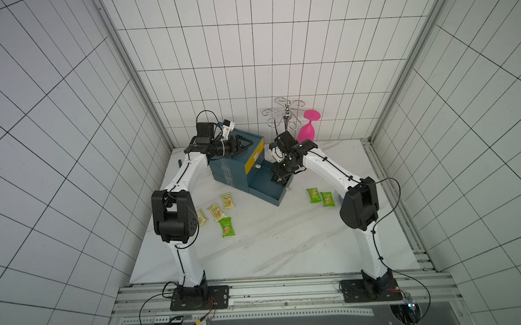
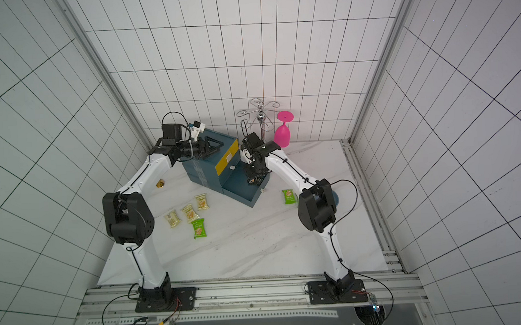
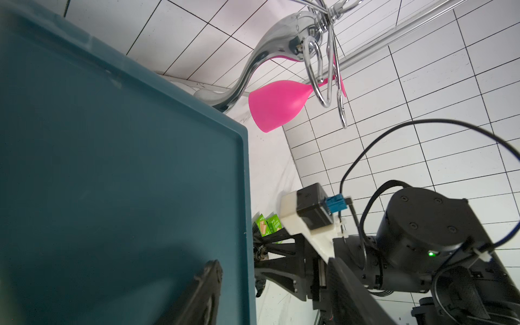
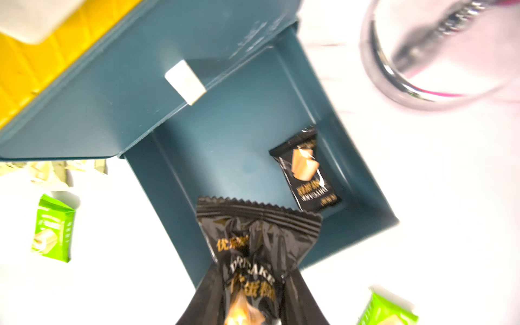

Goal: Take the cookies out of the drawer
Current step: Pick up the cookie from the drawer, then place the cookie at the center of the board.

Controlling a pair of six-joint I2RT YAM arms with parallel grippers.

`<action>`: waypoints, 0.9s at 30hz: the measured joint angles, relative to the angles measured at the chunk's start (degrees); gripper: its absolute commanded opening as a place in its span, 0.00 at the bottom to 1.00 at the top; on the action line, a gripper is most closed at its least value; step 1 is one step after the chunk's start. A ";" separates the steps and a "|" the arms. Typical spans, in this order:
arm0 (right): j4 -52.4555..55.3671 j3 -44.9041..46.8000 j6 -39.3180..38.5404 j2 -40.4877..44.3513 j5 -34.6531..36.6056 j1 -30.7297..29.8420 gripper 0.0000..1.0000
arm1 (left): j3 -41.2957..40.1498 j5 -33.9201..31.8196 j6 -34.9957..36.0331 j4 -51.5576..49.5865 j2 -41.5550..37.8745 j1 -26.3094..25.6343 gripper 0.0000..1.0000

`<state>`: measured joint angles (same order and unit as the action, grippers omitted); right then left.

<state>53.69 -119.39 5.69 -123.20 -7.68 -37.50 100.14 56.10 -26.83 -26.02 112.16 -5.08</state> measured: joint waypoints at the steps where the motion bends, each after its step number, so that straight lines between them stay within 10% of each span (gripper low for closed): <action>1: -0.13 1.14 0.57 1.40 0.02 0.90 0.31 | -0.04 0.02 -0.07 0.11 0.00 0.00 0.64; 14: 0.28 13.88 6.69 5.60 5.44 19.63 0.39 | -0.31 0.57 -0.39 0.81 0.00 -0.07 0.64; 27: 0.24 10.75 5.68 0.20 8.61 19.69 0.67 | -0.37 0.57 -0.39 1.03 0.00 -0.24 0.64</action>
<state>53.93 -108.64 11.38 -123.00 0.93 -17.80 99.77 56.66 -27.22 -24.99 112.16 -5.32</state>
